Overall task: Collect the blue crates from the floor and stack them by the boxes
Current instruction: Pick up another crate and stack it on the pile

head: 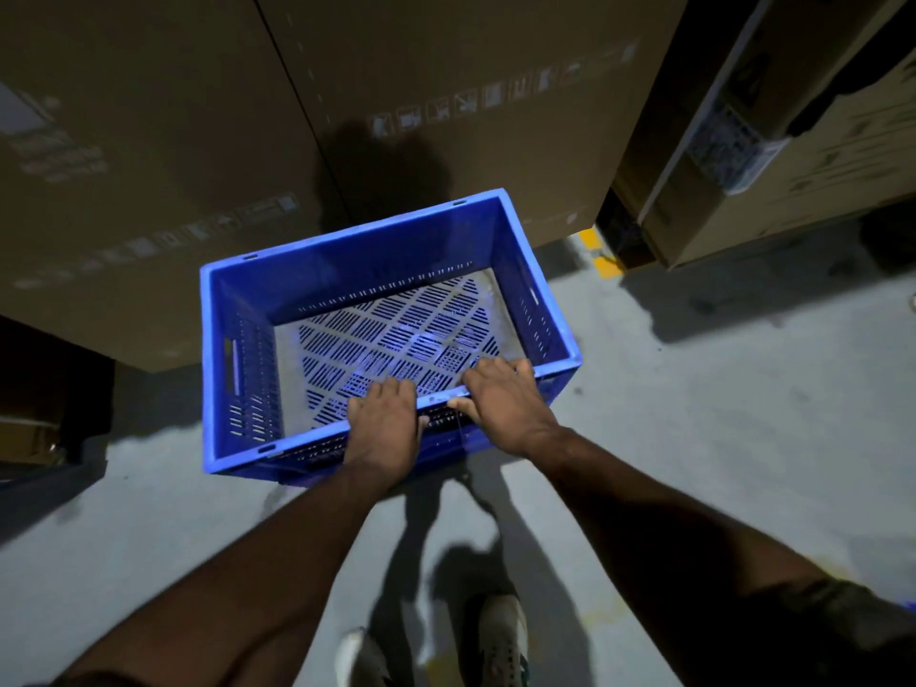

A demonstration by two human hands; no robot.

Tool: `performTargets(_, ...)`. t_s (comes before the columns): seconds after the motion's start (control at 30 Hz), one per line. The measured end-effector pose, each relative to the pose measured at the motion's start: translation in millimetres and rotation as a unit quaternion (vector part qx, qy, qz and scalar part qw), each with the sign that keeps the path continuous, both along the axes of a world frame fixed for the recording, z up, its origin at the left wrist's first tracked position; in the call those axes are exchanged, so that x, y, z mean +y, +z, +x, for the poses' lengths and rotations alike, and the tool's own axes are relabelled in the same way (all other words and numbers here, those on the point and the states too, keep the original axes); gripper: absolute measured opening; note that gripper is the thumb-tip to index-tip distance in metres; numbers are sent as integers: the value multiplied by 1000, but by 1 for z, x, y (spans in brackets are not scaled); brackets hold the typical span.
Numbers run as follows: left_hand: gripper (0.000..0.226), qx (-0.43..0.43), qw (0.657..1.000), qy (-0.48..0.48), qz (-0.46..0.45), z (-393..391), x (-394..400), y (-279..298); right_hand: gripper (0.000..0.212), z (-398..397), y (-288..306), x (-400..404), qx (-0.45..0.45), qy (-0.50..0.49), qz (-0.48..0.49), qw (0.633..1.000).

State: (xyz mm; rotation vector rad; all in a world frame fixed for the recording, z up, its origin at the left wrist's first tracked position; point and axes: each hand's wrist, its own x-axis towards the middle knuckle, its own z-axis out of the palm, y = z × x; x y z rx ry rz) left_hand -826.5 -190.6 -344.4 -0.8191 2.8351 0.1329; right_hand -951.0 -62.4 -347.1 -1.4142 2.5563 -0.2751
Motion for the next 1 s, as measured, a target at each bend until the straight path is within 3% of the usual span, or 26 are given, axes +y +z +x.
performTargets(0.1, 38, 2, 1000, -6, -3, 1, -1, -2, 43, -1, -2, -1, 9, -2, -3, 1000)
performTargets(0.27, 50, 23, 995, -51, 88, 28, -22, 5, 55, 12, -3, -5, 30, -59, 9, 998)
performTargets(0.43, 66, 69, 997, -14, -21, 105, -60, -4, 61, 18, -11, -8, 63, -76, -15, 995)
performTargets(0.6, 82, 44, 999, -6, -22, 114, -61, -7, 65, 19, -12, -8, 69, -81, 0, 994)
performTargets(0.8, 91, -13, 998, 10, 57, 107, -68, 7, 63, 31, 3, -22, 36, -118, 73, 990)
performTargets(1.0, 100, -46, 997, 43, 44, 99, -61, 6, 74, 75, -3, -26, 74, -51, 72, 993)
